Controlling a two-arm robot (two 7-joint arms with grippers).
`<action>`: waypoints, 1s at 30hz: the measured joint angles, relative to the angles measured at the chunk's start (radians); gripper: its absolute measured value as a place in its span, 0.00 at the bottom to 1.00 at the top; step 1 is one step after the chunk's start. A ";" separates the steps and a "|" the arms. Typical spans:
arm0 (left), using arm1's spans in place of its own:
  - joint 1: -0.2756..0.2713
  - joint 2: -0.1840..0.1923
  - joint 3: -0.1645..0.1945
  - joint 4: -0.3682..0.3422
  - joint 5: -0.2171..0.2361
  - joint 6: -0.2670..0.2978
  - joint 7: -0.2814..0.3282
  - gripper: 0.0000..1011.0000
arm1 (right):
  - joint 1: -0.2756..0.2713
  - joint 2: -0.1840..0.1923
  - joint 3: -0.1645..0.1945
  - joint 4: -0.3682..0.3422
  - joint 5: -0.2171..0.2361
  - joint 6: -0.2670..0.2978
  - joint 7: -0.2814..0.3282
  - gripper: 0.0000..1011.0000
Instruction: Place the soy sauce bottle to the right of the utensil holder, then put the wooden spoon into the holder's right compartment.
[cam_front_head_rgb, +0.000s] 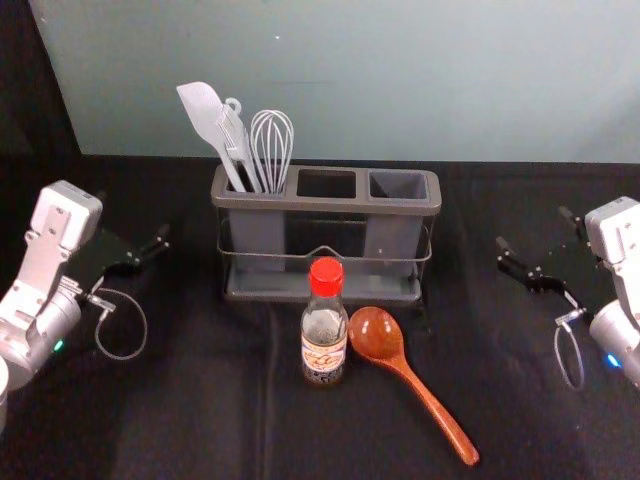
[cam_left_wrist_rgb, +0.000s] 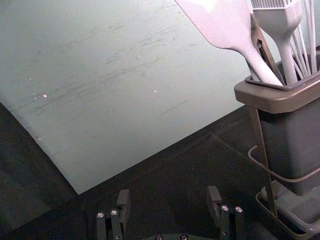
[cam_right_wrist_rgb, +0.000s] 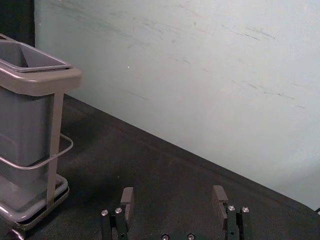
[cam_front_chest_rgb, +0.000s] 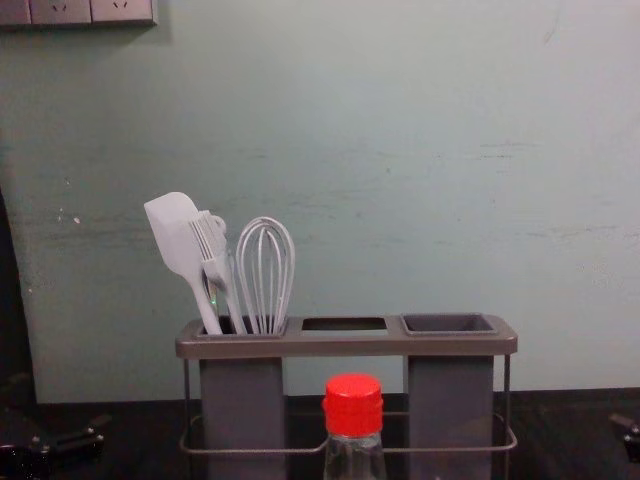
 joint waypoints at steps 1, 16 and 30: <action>0.000 0.000 0.000 0.000 0.000 0.000 0.000 0.99 | 0.000 0.000 0.000 0.000 0.000 0.000 0.000 0.99; 0.000 0.000 0.000 0.000 0.000 0.000 0.000 0.99 | 0.000 0.000 0.000 0.000 0.000 0.000 0.000 0.99; 0.000 0.000 0.000 0.000 0.000 0.000 0.000 0.99 | 0.000 0.000 0.000 0.000 0.000 0.000 0.000 0.99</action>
